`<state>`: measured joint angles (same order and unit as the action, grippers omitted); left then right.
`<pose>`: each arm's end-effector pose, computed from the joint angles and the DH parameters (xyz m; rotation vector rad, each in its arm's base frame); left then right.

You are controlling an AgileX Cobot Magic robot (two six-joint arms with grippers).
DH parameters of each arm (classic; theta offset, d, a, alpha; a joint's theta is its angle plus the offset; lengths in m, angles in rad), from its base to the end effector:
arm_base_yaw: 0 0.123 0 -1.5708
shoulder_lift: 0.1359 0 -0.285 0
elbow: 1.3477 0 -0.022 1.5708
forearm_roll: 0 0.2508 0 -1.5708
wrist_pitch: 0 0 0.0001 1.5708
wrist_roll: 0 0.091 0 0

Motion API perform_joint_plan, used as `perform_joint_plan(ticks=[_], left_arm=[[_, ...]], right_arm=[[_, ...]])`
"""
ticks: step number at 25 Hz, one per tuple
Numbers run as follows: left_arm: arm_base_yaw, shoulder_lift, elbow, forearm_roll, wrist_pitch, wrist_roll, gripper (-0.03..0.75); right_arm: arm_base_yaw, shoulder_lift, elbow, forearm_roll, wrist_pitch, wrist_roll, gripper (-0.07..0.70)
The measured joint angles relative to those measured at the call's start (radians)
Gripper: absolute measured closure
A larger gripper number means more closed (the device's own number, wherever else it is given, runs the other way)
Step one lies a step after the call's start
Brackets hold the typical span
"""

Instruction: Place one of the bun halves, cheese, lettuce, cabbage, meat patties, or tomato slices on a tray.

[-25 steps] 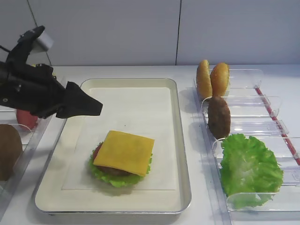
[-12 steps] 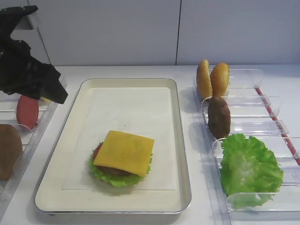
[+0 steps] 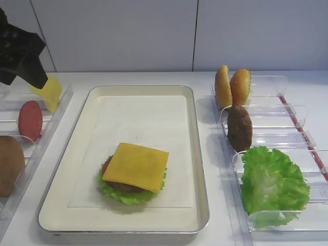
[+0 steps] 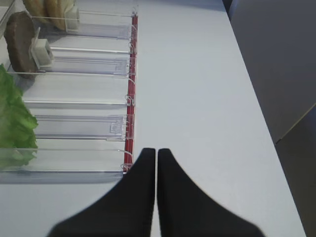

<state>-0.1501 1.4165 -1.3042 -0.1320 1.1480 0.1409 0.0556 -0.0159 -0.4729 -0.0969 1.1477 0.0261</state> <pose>0.2764 -0.0529 0.3404 0.3565 2.7160 -0.1826 -0.0079 -0.0085 0.2632 -0.0225 2.1389 -0.0700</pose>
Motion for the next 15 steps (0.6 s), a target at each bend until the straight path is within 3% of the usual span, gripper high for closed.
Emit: perform_joint_plan(ticks=[4,10,15], left_arm=[[0.0,0.0,-0.04,0.035,0.075,-0.013,0.301],[0.0,-0.055,-0.045,0.238,0.091,-0.118,0.301],[0.0,-0.188,-0.047,0.288,0.1,-0.141,0.301]], right_arm=[[0.0,0.0,0.0,0.0,0.0,0.0,0.218],[0.0,0.0,0.0,0.0,0.0,0.0,0.218],[0.0,0.0,0.0,0.0,0.0,0.0,0.218]])
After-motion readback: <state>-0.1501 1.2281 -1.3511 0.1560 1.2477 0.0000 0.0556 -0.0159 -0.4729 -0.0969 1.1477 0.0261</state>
